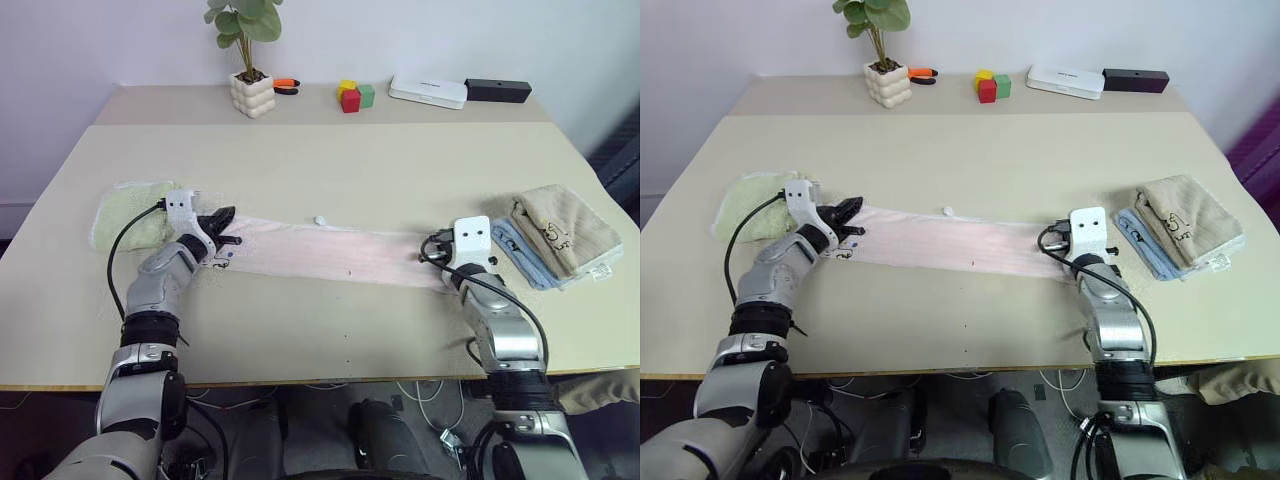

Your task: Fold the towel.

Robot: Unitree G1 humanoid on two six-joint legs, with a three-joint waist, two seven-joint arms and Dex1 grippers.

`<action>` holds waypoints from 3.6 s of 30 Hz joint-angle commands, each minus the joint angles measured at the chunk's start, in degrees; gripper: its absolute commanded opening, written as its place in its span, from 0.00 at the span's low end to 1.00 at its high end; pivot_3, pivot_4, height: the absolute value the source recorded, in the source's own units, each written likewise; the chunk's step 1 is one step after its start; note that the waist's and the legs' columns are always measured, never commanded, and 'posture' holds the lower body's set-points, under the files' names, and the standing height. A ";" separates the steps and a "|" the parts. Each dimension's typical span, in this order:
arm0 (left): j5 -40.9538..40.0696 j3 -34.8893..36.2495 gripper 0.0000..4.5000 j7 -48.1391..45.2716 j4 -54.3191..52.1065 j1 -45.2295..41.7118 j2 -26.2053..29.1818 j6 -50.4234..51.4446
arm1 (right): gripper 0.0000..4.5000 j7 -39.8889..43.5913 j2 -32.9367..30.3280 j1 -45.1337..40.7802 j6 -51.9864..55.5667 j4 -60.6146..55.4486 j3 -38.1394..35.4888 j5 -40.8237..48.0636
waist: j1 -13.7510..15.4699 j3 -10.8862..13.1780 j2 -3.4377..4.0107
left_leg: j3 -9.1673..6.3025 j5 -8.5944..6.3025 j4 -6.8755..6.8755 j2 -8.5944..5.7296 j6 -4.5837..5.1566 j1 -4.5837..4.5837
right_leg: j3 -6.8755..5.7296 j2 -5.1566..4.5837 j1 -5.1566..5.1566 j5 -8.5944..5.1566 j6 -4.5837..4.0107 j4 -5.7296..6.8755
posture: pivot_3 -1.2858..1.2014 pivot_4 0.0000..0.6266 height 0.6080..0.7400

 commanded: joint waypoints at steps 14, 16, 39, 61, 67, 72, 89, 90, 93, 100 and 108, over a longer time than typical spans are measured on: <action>-4.46 -2.09 0.00 3.75 -22.86 -0.15 -4.74 13.95 | 0.01 -1.20 8.85 -3.40 9.19 -15.06 2.31 4.57 | 0.07 0.02 0.00 | -0.01 0.00 0.00 0.00 0.00 -0.07 | 0.00 -0.01 -0.05 0.00 0.00 0.01 | 0.52 0.24 1.00; -3.89 -3.12 0.00 4.44 -23.61 1.15 -6.42 14.08 | 0.01 -1.81 10.70 -2.48 9.54 -14.85 3.36 4.26 | 0.05 0.02 0.00 | -0.01 0.00 0.00 0.00 0.00 -0.07 | 0.00 -0.01 -0.05 0.00 0.00 0.00 | 0.52 0.24 1.00; 0.10 -2.79 0.00 2.63 -17.90 7.35 -2.47 9.23 | 0.01 6.55 -2.81 9.72 -7.23 -7.84 2.78 -0.37 | 0.14 0.00 -0.03 | -0.03 0.00 -0.01 -0.03 0.00 -0.04 | 0.00 -0.02 0.01 -0.01 0.00 -0.06 | 0.52 0.24 1.00; -6.73 -2.57 0.30 -7.68 -26.42 6.33 2.20 14.93 | 0.19 19.48 -8.10 3.95 -2.45 -15.19 -6.05 17.32 | 0.17 0.01 -0.04 | -0.04 0.00 -0.02 -0.02 0.00 -0.04 | 0.00 -0.01 0.00 0.00 0.00 -0.06 | 0.52 0.24 1.00; -8.21 -3.83 0.99 -15.16 -30.86 5.50 7.30 16.53 | 0.86 25.85 -11.69 8.61 4.25 -19.93 -9.13 25.43 | 0.24 0.01 -0.04 | -0.05 0.00 -0.01 -0.03 0.00 -0.04 | -0.01 -0.02 0.03 -0.01 0.00 -0.07 | 0.52 0.24 1.00; -8.82 -5.93 1.00 -27.21 -29.85 5.82 14.40 16.16 | 0.99 34.02 -20.03 16.00 6.63 -26.15 -10.43 27.65 | 0.01 0.02 -0.02 | -0.04 -0.01 -0.05 -0.02 0.01 0.00 | 0.00 -0.01 0.02 -0.02 -0.02 -0.08 | 0.52 0.24 1.00; -7.70 -8.59 1.00 -39.18 -23.82 2.92 18.63 14.41 | 0.99 35.14 -30.80 20.50 -22.17 -16.03 -3.22 -1.72 | 0.07 0.04 -0.07 | -0.03 -0.01 0.01 -0.02 0.02 -0.03 | 0.00 -0.01 0.01 -0.04 -0.02 -0.12 | 0.52 0.24 1.00; -7.68 -8.50 1.00 -39.14 -23.84 3.00 18.65 14.38 | 0.99 34.74 -30.65 20.16 -22.92 -15.59 -2.75 -2.64 | 0.07 0.04 -0.07 | -0.03 -0.01 0.01 -0.02 0.02 -0.03 | 0.00 -0.01 0.01 -0.04 -0.02 -0.12 | 0.52 0.24 1.00; -7.70 -8.25 1.00 -38.88 -24.30 3.35 18.62 14.45 | 0.99 34.83 -30.11 19.47 -24.15 -15.00 -0.74 -4.18 | 0.12 0.04 -0.07 | -0.03 -0.01 0.01 -0.02 0.02 -0.03 | 0.00 -0.01 0.01 -0.04 -0.02 -0.11 | 0.52 0.24 1.00; -7.98 -8.03 1.00 -37.79 -25.64 4.24 18.43 14.59 | 0.99 33.67 -29.98 16.89 -26.51 -11.51 2.31 -8.43 | 0.14 0.04 -0.07 | -0.03 -0.01 0.02 -0.03 0.02 -0.03 | 0.01 -0.02 0.01 -0.04 -0.03 -0.11 | 0.52 0.24 1.00; -7.95 -8.08 1.00 -36.84 -26.37 4.63 18.34 14.50 | 0.94 29.51 -30.99 14.91 -30.99 -7.62 4.70 -17.14 | 0.12 0.04 -0.07 | -0.03 -0.01 0.03 -0.03 0.02 -0.02 | 0.01 -0.02 0.02 -0.04 -0.03 -0.10 | 0.52 0.24 1.00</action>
